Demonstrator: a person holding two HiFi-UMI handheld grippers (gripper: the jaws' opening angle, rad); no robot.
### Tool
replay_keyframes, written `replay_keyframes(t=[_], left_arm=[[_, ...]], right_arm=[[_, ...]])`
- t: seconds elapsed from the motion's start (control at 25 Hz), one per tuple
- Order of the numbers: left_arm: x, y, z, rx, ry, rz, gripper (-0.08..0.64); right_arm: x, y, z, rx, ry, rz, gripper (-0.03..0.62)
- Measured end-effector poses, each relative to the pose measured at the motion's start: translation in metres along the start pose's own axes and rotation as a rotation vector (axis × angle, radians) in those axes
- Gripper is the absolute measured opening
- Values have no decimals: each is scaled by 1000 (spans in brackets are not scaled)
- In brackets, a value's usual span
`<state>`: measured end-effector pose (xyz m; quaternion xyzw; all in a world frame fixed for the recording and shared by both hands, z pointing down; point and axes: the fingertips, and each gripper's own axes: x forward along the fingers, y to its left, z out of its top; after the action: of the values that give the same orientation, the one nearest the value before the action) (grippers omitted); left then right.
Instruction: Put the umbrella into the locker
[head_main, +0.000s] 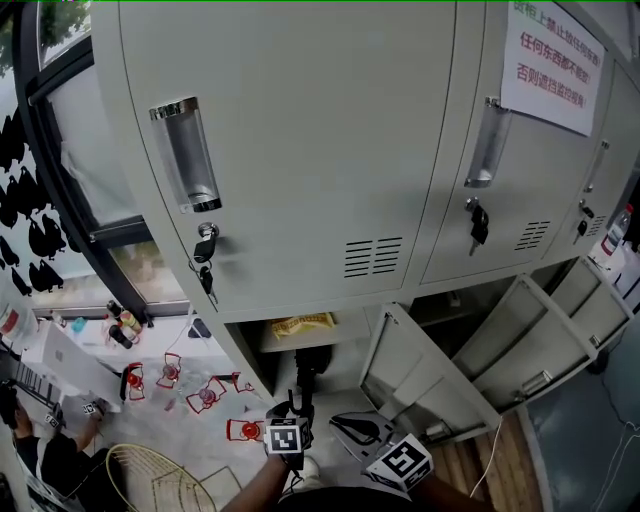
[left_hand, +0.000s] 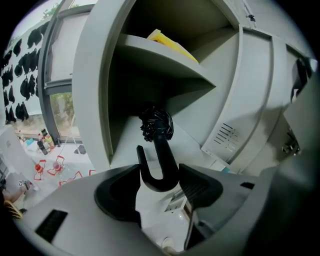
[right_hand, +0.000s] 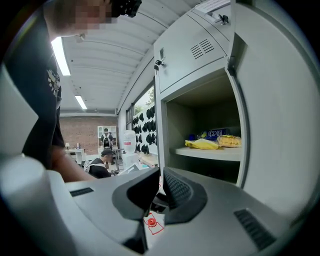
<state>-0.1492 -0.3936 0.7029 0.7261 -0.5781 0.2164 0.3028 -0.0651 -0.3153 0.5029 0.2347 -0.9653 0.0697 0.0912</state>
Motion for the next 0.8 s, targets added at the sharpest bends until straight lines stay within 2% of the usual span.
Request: replay_keyframes(t=[0.52, 0.8], left_arm=[[37, 16, 30, 32, 29, -17, 252], [50, 17, 33, 32, 46, -37, 253]], right_arm=[[21, -10, 3, 10, 11, -33, 43], [21, -17, 4, 16, 8, -61, 43]])
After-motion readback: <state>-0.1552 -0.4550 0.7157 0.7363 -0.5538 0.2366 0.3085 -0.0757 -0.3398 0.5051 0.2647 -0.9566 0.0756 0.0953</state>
